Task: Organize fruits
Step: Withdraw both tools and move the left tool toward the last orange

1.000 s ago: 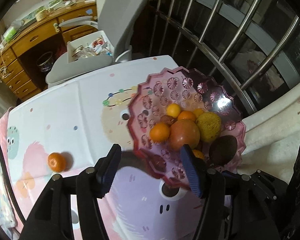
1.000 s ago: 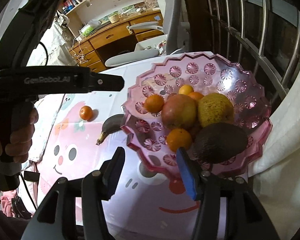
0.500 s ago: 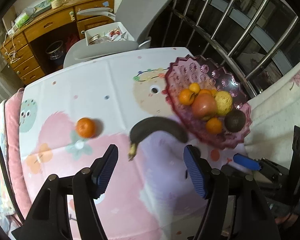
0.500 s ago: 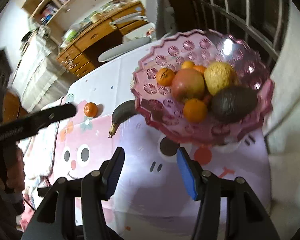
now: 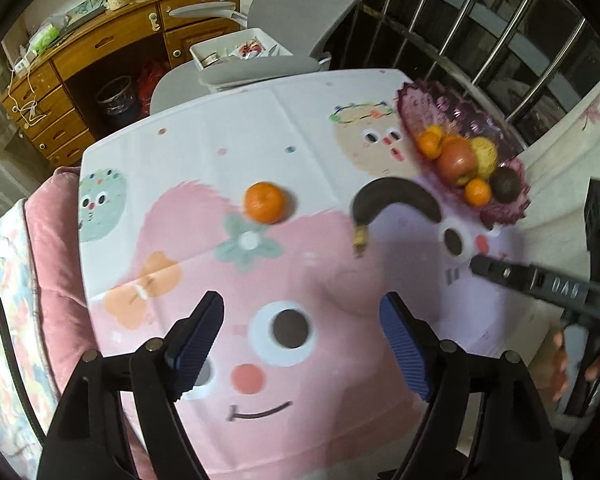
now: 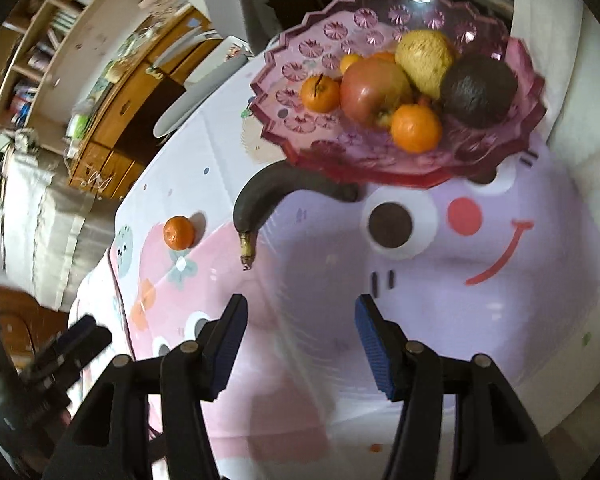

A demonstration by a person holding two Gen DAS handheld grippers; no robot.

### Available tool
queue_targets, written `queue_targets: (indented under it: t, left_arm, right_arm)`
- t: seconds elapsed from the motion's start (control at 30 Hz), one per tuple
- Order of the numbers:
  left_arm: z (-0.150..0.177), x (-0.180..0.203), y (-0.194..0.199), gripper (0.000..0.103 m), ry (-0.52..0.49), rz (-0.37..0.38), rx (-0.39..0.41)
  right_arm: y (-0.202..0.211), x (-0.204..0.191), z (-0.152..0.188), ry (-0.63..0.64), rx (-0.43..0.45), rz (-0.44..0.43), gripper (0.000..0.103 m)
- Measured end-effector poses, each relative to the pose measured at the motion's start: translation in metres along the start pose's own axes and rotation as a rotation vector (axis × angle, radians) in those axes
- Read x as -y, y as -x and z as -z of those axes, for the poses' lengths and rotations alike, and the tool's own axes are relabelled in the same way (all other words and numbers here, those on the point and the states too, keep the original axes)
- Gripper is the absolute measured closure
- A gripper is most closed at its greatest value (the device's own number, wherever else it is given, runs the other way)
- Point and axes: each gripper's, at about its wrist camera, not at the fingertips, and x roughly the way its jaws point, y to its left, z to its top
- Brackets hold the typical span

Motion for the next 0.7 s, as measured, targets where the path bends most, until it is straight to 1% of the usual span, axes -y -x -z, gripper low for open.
queue_targets:
  t: [0.17, 0.23, 0.33, 0.43, 0.53, 0.6, 0.7]
  left_arm:
    - [0.0, -0.033, -0.015, 0.022, 0.016, -0.013, -0.025]
    - [-0.002, -0.042, -0.022, 0.019, 0.033, -0.011, -0.026]
    - [-0.008, -0.054, -0.037, 0.018, 0.054, -0.013, -0.014]
    - [-0.014, -0.063, -0.053, 0.018, 0.083, -0.005, 0.004]
    - [-0.02, -0.069, -0.072, 0.018, 0.121, 0.01, -0.003]
    - [-0.024, -0.069, -0.082, 0.018, 0.124, 0.015, -0.007]
    - [-0.028, -0.067, -0.095, 0.018, 0.107, 0.008, 0.008]
  right_arm:
    - [-0.023, -0.022, -0.006, -0.058, -0.019, 0.008, 0.043]
    - [-0.033, -0.028, -0.01, -0.082, -0.029, 0.007, 0.041]
    - [-0.051, -0.035, -0.018, -0.115, -0.043, 0.015, 0.04]
    - [-0.072, -0.043, -0.032, -0.143, -0.049, 0.061, 0.04]
    - [-0.086, -0.049, -0.043, -0.156, -0.033, 0.134, 0.04]
    - [-0.095, -0.054, -0.05, -0.168, -0.024, 0.137, 0.04]
    - [-0.102, -0.06, -0.059, -0.171, 0.001, 0.15, 0.04]
